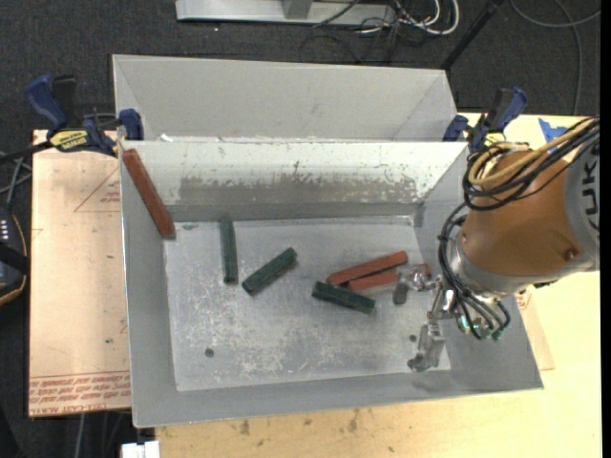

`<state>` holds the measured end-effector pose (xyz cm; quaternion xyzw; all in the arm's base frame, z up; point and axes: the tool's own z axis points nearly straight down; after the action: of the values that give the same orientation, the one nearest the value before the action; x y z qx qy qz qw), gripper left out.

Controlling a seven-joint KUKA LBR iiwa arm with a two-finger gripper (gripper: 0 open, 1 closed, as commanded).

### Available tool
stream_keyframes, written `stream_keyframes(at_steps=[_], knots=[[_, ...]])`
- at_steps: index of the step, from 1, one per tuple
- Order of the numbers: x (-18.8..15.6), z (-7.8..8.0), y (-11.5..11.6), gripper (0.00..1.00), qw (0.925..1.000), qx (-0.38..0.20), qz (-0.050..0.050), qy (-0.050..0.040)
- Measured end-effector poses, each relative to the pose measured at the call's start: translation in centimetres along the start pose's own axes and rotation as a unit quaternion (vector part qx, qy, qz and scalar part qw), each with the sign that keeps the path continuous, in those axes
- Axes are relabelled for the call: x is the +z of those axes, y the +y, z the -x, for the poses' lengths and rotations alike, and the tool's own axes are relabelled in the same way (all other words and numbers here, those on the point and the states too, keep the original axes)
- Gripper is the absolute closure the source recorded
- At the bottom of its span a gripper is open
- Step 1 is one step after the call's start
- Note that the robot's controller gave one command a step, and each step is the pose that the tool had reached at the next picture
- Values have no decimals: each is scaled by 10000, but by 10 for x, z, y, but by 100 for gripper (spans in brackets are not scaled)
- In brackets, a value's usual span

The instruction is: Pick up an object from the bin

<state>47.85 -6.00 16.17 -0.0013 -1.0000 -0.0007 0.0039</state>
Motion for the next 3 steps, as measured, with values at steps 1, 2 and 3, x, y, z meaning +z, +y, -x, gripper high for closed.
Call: stream_keyframes(at_steps=[1,2,3], knots=[[-4,2,0,0,10000,-12,-4,-40],[31,38,26,0,9998,-159,-12,-77],[52,51,40,0,9994,-352,4,-27]])
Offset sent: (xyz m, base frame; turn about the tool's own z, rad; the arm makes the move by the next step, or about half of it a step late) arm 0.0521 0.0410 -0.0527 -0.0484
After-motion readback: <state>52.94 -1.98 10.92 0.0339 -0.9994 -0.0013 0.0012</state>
